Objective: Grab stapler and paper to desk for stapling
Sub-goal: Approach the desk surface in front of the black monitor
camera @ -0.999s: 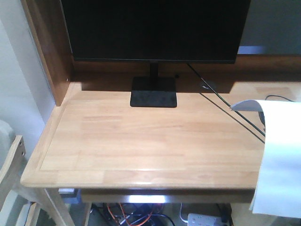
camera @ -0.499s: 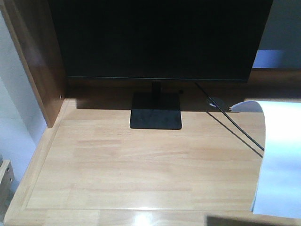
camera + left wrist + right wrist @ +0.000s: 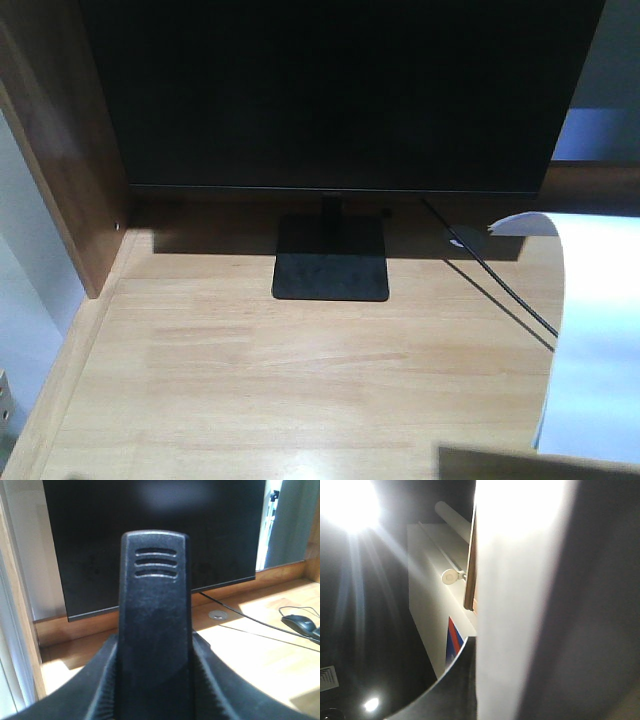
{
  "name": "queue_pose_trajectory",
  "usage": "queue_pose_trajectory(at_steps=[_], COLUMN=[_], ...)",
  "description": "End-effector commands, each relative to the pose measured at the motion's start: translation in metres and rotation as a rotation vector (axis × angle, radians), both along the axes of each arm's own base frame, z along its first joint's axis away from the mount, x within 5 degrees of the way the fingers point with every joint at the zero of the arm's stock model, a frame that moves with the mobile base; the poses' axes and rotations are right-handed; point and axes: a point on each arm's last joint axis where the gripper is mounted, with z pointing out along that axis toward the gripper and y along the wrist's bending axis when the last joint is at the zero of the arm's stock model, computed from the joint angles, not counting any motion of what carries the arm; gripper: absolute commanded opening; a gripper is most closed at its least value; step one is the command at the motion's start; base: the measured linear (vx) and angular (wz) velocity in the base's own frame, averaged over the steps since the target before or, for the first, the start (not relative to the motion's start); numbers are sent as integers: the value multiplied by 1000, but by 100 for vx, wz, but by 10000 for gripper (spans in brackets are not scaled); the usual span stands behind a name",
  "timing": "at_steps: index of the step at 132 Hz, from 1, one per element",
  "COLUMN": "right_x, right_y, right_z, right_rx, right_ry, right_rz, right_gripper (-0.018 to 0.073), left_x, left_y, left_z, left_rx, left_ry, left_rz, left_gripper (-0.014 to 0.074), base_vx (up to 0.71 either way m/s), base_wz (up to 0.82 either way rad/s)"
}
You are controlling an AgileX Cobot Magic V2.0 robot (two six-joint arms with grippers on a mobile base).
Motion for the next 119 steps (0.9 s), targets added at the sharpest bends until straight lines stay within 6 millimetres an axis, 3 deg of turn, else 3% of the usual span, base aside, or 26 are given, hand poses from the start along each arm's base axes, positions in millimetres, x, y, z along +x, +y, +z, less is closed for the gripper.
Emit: queue_pose_trajectory(at_steps=[1, 119], right_x=[-3, -3], right_y=[0, 0], right_z=[9, 9], right_rx=[4, 4], right_ry=[-46, -47], right_rz=[-6, -6], right_gripper=[-2, -2], left_x=[-1, -1], left_y=[0, 0], left_z=[20, 20], left_rx=[-60, -60], left_ry=[-122, -122], left_rz=[-12, -12], left_gripper=[-6, -6], base_vx=[6, 1], base_wz=[0, 0])
